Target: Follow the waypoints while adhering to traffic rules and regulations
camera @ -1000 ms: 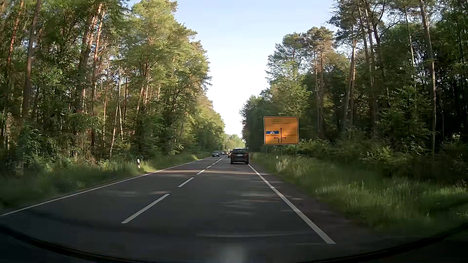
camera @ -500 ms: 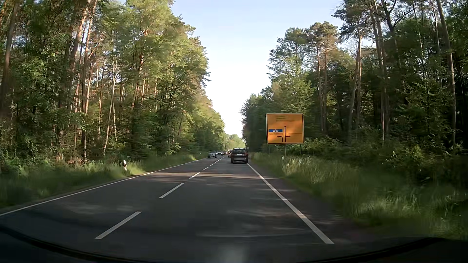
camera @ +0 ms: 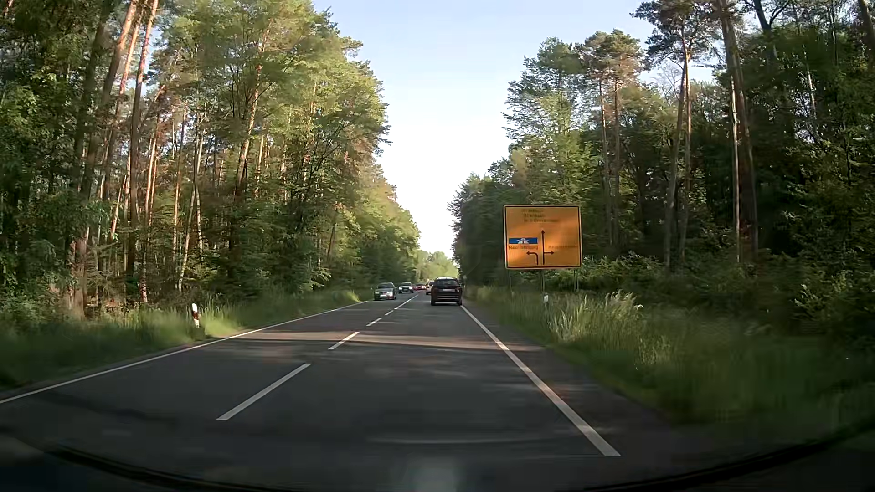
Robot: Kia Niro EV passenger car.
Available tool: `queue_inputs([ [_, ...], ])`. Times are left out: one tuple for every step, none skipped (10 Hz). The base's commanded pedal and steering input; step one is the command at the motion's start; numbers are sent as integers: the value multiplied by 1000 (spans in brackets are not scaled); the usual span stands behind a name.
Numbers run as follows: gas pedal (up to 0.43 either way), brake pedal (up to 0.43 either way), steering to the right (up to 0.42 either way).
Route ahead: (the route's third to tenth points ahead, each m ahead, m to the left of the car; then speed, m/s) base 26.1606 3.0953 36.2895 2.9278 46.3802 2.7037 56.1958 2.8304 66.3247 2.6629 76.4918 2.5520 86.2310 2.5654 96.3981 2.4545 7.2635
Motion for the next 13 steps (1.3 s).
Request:
queue_inputs([
  [0, 0, -1],
  [0, 0, -1],
  [0, 0, -1],
  [0, 0, -1],
  [0, 0, -1],
  [0, 0, -2],
  [0, 0, -4],
  [0, 0, -5],
  [0, 0, -5],
  [0, 0, -4],
  [0, 0, -5],
  [0, 0, -5],
  [0, 0, -5],
])
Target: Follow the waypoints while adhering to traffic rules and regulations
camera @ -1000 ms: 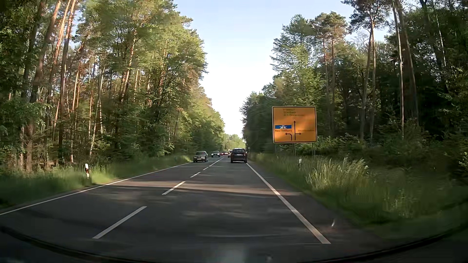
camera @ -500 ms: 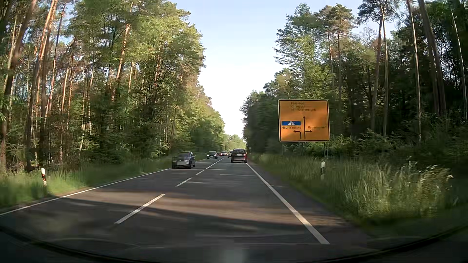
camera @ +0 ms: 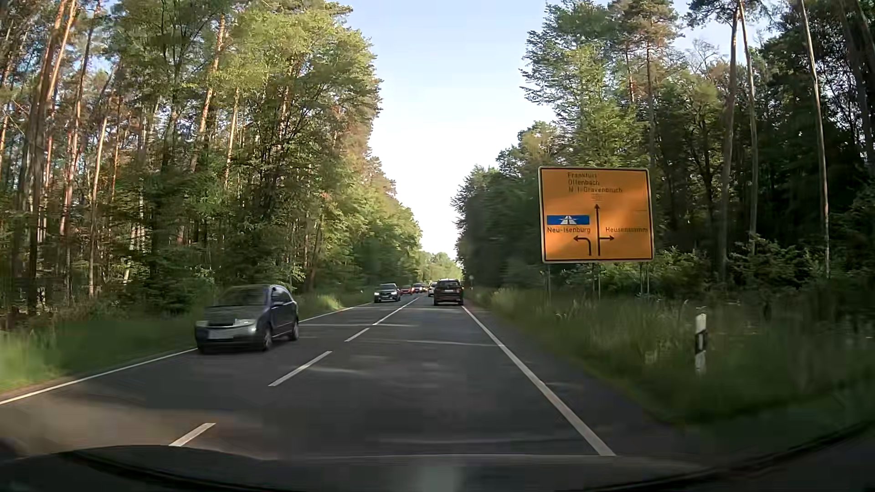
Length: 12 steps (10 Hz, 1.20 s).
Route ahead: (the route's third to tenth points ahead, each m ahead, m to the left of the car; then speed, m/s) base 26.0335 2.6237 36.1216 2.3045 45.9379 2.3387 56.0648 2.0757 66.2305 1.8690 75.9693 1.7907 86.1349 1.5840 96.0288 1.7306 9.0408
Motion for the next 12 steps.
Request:
queue_inputs([
  [0, 0, -5],
  [0, 0, -5],
  [0, 0, -5],
  [0, 0, -5],
  [0, 0, -5],
  [0, 0, -5],
  [0, 0, -5],
  [0, 0, -3],
  [0, 0, -1],
  [0, 0, 1],
  [0, 0, 1],
  [0, 0, 2],
])
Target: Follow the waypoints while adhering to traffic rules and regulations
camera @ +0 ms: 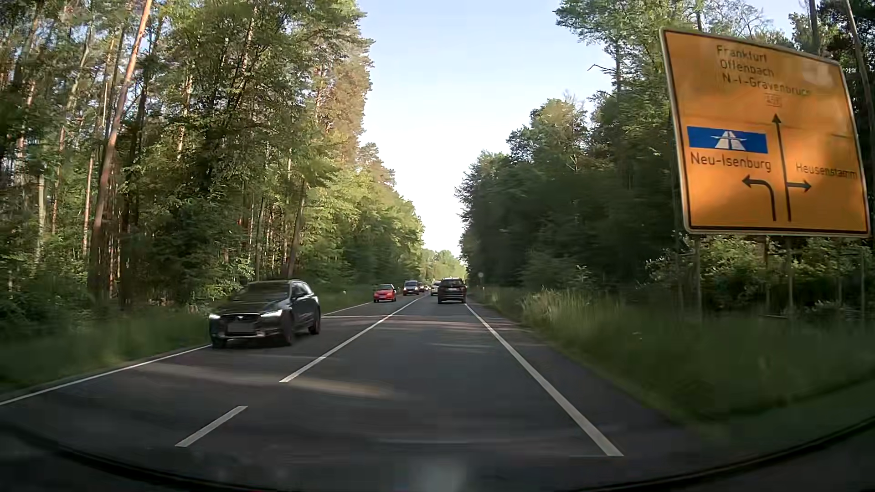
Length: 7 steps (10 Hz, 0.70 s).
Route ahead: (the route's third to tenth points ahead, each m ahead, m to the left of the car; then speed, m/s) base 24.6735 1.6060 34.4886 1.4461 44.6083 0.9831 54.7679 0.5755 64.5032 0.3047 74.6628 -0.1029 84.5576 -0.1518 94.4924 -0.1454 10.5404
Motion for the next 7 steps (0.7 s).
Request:
queue_inputs([
  [0, 0, 2],
  [0, 0, 2],
  [0, 0, 4],
  [0, 0, 4],
  [0, 0, 3],
  [0, 0, -1],
  [0, 0, -2],
])
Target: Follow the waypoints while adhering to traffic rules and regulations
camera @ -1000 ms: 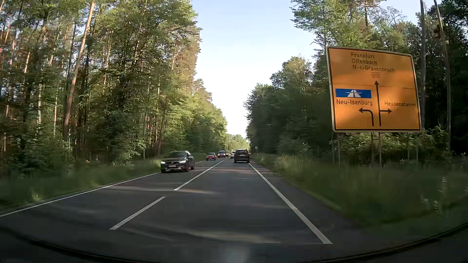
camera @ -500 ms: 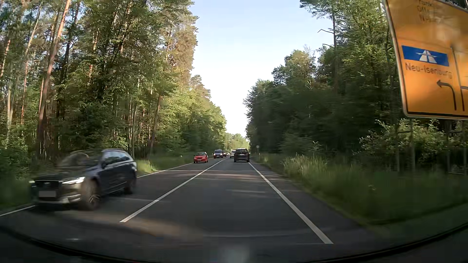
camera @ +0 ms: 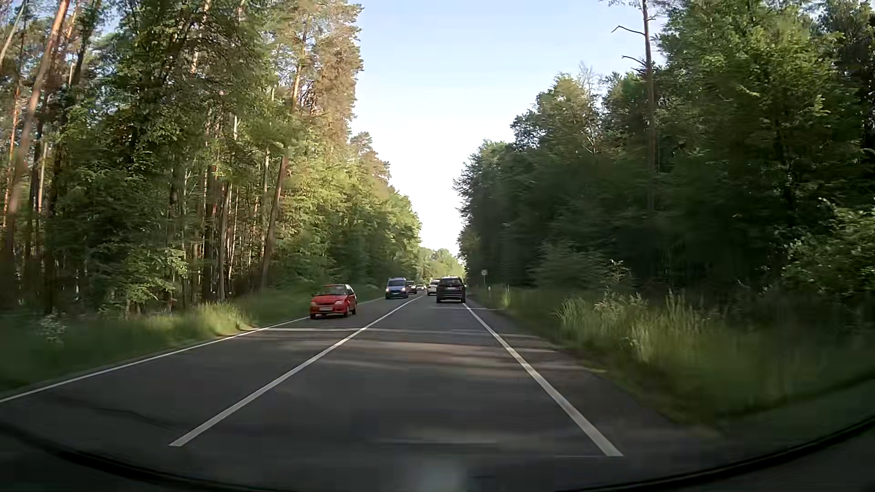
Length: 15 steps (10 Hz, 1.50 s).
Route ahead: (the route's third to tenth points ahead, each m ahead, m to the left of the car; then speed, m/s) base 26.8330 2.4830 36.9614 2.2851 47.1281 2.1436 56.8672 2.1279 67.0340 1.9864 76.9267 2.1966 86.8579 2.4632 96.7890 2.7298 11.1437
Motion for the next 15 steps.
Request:
queue_inputs([
  [0, 0, -2],
  [0, 0, -2],
  [0, 0, -2],
  [0, 0, -2],
  [0, 0, -2],
  [0, 0, -2],
  [0, 0, -3],
  [0, 0, -4],
  [0, 0, -4],
  [0, 0, -4],
  [0, 0, -4],
  [0, 12, -4],
  [0, 12, -4],
  [0, 12, -3],
  [0, 30, -3],
])
